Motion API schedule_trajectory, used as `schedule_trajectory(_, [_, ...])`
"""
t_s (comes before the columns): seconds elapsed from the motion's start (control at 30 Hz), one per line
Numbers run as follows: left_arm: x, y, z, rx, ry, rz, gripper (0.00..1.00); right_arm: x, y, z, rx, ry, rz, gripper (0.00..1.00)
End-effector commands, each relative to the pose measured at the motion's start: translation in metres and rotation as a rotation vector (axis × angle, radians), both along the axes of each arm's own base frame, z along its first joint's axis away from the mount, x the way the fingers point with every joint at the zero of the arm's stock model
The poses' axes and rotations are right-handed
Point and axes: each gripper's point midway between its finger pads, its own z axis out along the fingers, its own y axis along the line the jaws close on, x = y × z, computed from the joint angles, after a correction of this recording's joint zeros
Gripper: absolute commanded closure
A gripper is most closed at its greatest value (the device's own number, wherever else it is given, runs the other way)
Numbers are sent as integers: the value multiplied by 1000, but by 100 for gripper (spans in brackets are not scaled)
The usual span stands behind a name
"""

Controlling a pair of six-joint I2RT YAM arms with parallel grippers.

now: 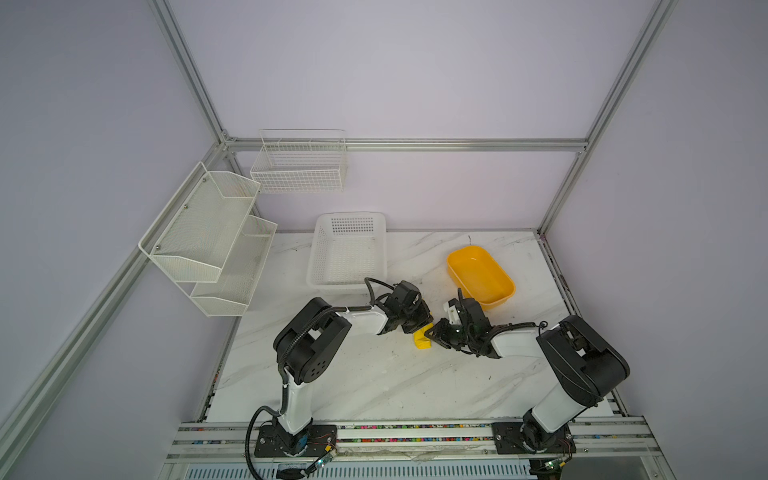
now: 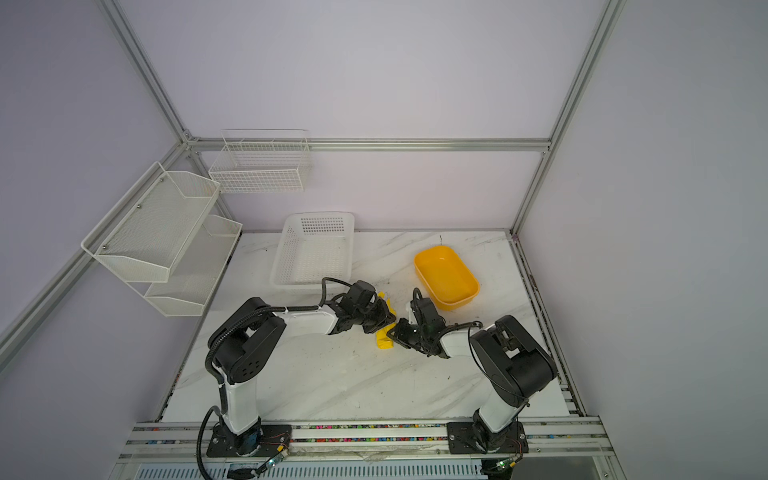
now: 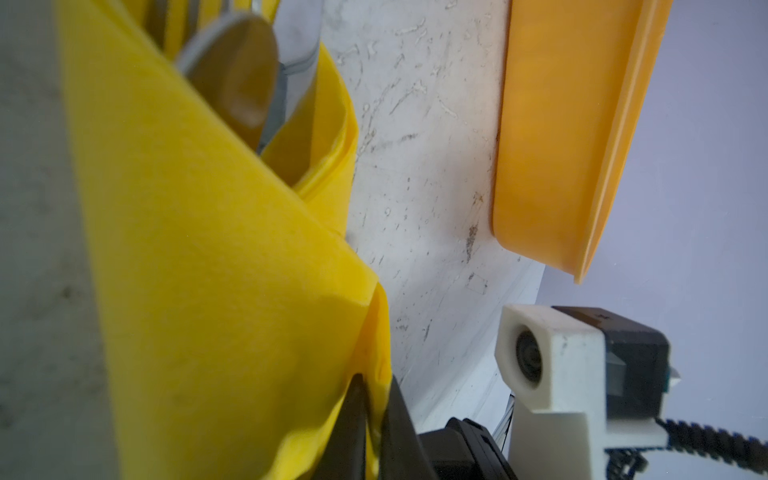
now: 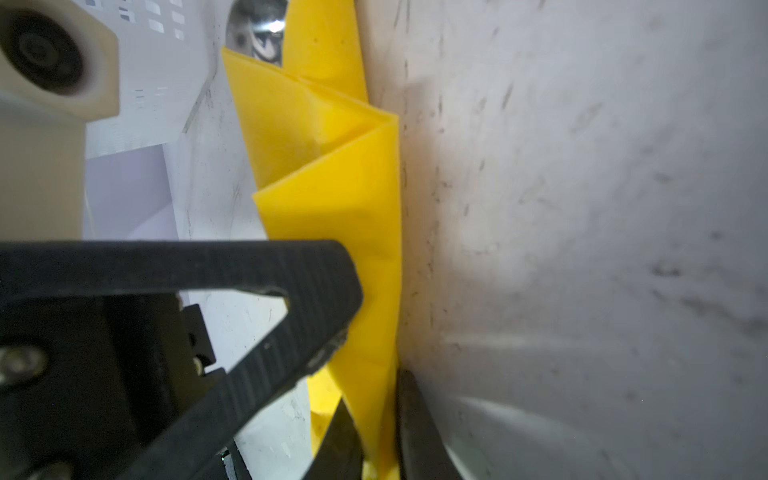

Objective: Place the utensils on the paper napkin and roll it up

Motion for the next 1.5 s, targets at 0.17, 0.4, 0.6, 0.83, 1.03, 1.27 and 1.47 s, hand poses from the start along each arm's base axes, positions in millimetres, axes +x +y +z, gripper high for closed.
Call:
schedule_trajectory(0.17, [16,-13,87,-50,-185,-50,53,-6,-8,-12,-40,19,-17,90])
schedule_trajectory(0.4, [7,39,87,134,-220,24,43,-6,-9,-12,-39,23,-26,94])
schedule_trajectory(0.6, [-6,53,55,140,-141,38,50,-9,-10,-17,-44,39,-25,96])
schedule_trajectory(0.83, [-26,48,29,141,-67,-12,62,-9,-10,-17,-44,39,-26,96])
schedule_trajectory(1.03, [-44,46,19,129,-42,-42,64,-9,-11,-17,-46,40,-29,95])
schedule_trajectory(1.27, [-61,50,5,154,-13,-50,69,-10,-11,-18,-45,46,-28,94])
schedule_trajectory(1.47, [-68,43,0,137,-14,-71,70,-10,-12,-19,-48,46,-30,94])
